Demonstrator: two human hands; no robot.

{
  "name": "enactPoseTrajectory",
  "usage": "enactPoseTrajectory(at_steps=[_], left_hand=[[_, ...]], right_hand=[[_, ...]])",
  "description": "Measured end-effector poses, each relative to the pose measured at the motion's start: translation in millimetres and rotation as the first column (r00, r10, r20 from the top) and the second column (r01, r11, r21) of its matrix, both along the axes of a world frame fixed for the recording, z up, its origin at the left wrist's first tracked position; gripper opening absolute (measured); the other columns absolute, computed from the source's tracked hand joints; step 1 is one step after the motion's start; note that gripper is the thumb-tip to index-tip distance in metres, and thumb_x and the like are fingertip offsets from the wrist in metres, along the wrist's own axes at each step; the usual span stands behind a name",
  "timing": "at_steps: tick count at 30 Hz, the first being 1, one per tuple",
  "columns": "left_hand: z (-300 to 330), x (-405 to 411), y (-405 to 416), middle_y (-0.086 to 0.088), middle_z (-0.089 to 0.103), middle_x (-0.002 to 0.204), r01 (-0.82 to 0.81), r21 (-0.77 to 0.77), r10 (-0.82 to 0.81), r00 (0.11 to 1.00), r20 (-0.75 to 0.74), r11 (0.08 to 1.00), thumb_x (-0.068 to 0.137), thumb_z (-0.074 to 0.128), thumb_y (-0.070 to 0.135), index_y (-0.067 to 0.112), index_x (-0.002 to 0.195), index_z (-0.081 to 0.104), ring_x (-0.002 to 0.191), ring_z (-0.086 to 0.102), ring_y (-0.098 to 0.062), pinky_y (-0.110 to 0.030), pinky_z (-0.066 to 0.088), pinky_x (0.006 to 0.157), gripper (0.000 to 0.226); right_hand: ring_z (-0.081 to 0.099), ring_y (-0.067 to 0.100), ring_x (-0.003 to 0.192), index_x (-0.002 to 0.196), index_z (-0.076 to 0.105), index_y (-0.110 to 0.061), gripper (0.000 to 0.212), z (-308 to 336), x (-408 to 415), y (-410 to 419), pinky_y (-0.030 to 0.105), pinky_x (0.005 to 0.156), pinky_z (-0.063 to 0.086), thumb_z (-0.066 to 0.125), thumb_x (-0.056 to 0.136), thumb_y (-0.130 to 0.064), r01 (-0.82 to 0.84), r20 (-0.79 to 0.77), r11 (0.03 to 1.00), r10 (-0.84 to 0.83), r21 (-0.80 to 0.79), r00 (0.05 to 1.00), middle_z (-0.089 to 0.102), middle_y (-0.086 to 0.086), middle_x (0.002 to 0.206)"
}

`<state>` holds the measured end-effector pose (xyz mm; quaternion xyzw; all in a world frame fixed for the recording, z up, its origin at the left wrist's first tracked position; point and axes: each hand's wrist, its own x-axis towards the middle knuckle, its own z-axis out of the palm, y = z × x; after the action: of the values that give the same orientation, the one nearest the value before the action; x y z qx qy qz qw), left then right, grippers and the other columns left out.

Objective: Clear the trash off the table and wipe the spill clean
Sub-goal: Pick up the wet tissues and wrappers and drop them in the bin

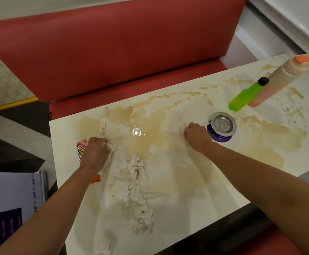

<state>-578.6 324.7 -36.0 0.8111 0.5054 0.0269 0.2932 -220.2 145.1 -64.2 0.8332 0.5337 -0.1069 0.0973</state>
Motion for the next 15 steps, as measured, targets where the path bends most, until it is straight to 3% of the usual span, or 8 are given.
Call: enactPoseTrajectory(at_steps=[2, 6, 9, 15], left_hand=[[3, 1, -1, -0.014, 0.056, 0.129, -0.039, -0.034, 0.039, 0.999, 0.013, 0.999, 0.091, 0.070, 0.005, 0.004, 0.125, 0.065, 0.122, 0.052, -0.033, -0.029, 0.040, 0.094, 0.035], [0, -3, 4, -0.013, 0.048, 0.138, -0.086, -0.031, 0.083, 0.993, -0.081, 0.996, 0.085, 0.078, 0.023, 0.014, 0.138, 0.056, 0.125, 0.052, -0.035, -0.046, 0.047, 0.099, 0.058], [-2, -5, 7, -0.016, 0.049, 0.138, -0.035, 0.066, 0.045, 0.987, -0.155, 0.997, 0.081, 0.082, 0.034, 0.016, 0.141, 0.053, 0.125, 0.047, -0.039, -0.050, 0.043, 0.103, 0.068], [-5, -2, 11, -0.019, 0.059, 0.128, 0.188, 0.115, -0.149, 0.947, -0.283, 0.975, 0.085, 0.076, 0.031, 0.018, 0.127, 0.069, 0.115, 0.054, -0.041, -0.049, 0.042, 0.100, 0.044]], right_hand=[[0.056, 0.026, 0.095, 0.108, 0.068, -0.012, 0.028, 3, -7, -1, 0.037, 0.081, 0.043, 0.042, 0.105, -0.023, 0.009, -0.024, 1.000, -0.009, 0.000, 1.000, 0.057, 0.008, 0.110], [0.059, 0.025, 0.093, 0.104, 0.070, -0.013, 0.025, 14, -40, -5, 0.040, 0.082, 0.049, 0.049, 0.103, -0.027, 0.028, -0.201, 0.995, -0.008, 0.098, 0.980, 0.059, 0.006, 0.114], [0.061, 0.026, 0.096, 0.105, 0.070, -0.015, 0.019, 26, -71, -10, 0.039, 0.084, 0.049, 0.056, 0.099, -0.026, 0.100, -0.364, 0.978, -0.027, 0.183, 0.931, 0.060, 0.004, 0.116], [0.062, 0.018, 0.097, 0.104, 0.070, -0.019, 0.015, 35, -112, -28, 0.029, 0.078, 0.043, 0.060, 0.098, -0.029, 0.187, -0.513, 0.951, -0.037, 0.246, 0.858, 0.060, -0.004, 0.114]])
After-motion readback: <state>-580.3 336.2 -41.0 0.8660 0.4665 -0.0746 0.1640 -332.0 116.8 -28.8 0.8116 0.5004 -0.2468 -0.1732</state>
